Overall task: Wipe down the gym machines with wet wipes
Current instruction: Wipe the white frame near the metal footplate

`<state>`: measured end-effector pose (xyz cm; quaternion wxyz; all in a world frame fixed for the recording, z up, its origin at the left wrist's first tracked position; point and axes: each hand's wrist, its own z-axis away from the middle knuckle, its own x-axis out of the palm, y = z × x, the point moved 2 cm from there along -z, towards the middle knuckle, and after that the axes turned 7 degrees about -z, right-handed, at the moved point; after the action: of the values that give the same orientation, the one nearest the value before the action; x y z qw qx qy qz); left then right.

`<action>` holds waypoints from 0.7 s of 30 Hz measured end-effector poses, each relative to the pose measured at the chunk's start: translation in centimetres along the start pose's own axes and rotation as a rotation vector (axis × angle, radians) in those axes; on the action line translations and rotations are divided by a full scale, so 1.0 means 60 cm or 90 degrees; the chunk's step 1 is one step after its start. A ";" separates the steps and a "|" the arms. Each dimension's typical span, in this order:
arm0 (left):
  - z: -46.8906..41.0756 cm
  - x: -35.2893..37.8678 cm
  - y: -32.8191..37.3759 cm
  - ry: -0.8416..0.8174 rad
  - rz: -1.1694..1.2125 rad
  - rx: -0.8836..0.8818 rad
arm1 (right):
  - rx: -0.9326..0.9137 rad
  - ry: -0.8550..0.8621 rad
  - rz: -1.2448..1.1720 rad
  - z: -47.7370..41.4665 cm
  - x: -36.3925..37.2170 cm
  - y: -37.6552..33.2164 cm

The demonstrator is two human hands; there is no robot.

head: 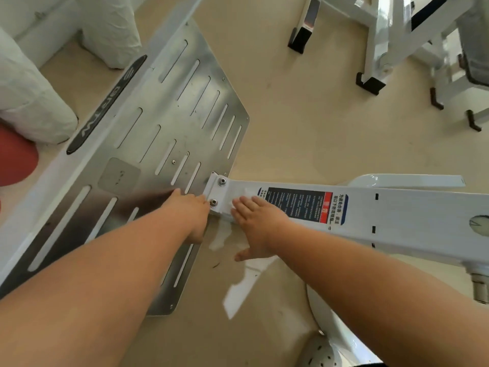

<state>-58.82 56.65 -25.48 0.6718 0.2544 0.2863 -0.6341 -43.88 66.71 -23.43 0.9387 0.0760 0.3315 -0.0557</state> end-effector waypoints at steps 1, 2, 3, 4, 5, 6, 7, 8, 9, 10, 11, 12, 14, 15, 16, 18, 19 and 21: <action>0.005 0.001 0.002 -0.007 0.008 -0.001 | 0.013 -0.005 0.005 0.001 -0.007 0.021; 0.011 0.003 0.005 -0.016 0.013 0.001 | 0.040 -0.007 0.003 0.002 -0.014 0.042; 0.015 0.006 0.008 -0.025 0.013 0.003 | 0.071 -0.005 0.000 0.003 -0.021 0.060; 0.018 0.007 0.009 -0.029 0.009 0.001 | 0.096 -0.002 -0.003 0.003 -0.026 0.070; 0.021 0.006 0.006 -0.033 0.005 -0.002 | 0.114 0.001 -0.006 0.000 -0.030 0.070; 0.022 0.003 0.002 -0.036 0.001 -0.006 | 0.120 0.004 -0.017 -0.004 -0.030 0.061; 0.022 -0.002 -0.002 -0.037 -0.004 -0.008 | 0.114 0.009 -0.032 -0.008 -0.026 0.044; 0.018 -0.006 -0.005 -0.036 -0.009 -0.008 | 0.094 0.015 -0.043 -0.012 -0.018 0.022; 0.014 -0.010 -0.005 -0.036 -0.017 -0.007 | 0.065 0.021 -0.045 -0.015 -0.006 -0.002; 0.009 -0.014 -0.003 -0.039 -0.026 -0.007 | 0.031 0.028 -0.037 -0.015 0.005 -0.023; 0.003 -0.018 0.001 -0.045 -0.033 -0.007 | 0.000 0.035 -0.019 -0.013 0.015 -0.038; -0.003 -0.021 0.005 -0.053 -0.036 -0.008 | -0.026 0.038 0.001 -0.010 0.023 -0.043; -0.011 -0.022 0.012 -0.072 -0.039 -0.012 | -0.055 0.036 0.024 -0.001 0.024 -0.031; -0.013 -0.020 0.014 -0.078 -0.046 -0.012 | -0.048 0.035 0.025 0.001 0.018 -0.015; -0.013 -0.014 0.015 -0.081 -0.058 -0.011 | -0.026 0.034 0.025 0.000 0.009 0.005; -0.011 0.000 0.018 -0.075 -0.081 -0.005 | 0.051 0.018 0.012 -0.009 -0.020 0.051; -0.010 0.006 0.020 -0.072 -0.091 -0.002 | 0.097 0.006 -0.019 -0.016 -0.033 0.072; -0.006 0.010 0.024 -0.073 -0.104 -0.001 | 0.162 -0.001 -0.081 -0.034 -0.051 0.093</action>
<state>-57.39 56.59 -26.19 0.6334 0.1929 0.2672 -0.7002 -46.62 72.70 -22.47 0.9163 0.1733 0.3255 -0.1564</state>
